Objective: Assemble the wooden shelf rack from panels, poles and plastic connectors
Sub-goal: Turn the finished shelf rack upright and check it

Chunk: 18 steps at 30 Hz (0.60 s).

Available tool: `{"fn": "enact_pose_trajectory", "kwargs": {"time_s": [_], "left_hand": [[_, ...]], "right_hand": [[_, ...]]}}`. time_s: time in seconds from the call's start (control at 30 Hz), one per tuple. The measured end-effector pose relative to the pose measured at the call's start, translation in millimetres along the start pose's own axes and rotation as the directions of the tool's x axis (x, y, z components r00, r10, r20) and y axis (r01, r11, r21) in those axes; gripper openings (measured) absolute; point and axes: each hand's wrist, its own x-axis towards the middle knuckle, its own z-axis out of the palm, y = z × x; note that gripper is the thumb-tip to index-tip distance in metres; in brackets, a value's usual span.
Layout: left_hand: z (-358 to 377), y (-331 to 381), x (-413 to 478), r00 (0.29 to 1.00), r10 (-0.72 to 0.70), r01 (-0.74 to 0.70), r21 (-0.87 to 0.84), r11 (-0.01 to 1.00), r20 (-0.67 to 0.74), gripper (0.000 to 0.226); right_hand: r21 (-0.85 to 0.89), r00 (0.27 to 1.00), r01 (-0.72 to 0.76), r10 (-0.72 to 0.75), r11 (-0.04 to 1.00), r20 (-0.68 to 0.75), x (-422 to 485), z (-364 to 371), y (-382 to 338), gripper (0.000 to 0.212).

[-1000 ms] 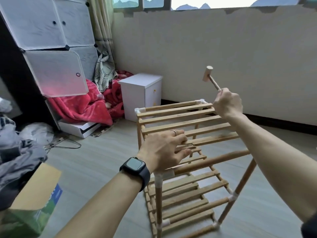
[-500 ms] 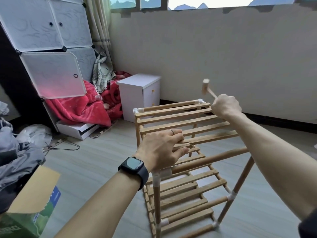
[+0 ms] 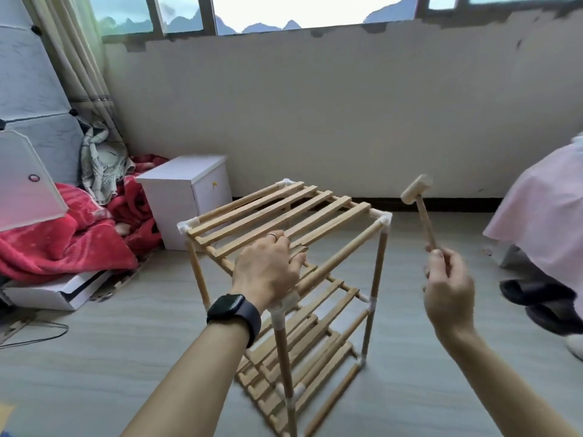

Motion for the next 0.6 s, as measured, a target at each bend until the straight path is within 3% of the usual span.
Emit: {"fn": "enact_pose_trajectory", "kwargs": {"time_s": [0.13,0.3,0.43,0.6], "left_hand": [[7,33,15,0.998,-0.055,0.054,-0.010,0.998,-0.040,0.040],[12,52,23,0.994,-0.107,0.106,0.076,0.991,0.004,0.058],[8,55,22,0.992,-0.066,0.093,0.271,0.958,-0.105,0.062],[13,55,23,0.998,-0.010,0.027,0.286,0.958,-0.064,0.051]], "right_hand": [[-0.269,0.985,-0.174,0.165,0.947,-0.056,-53,-41,82,0.013],[-0.656,0.837,-0.401,0.546,0.639,0.021,-126,-76,194,0.022],[-0.812,0.717,-0.388,0.696,0.436,0.031,-175,-87,251,0.019],[-0.909,0.600,-0.324,0.800,0.261,0.016,-208,-96,286,0.033]]}}
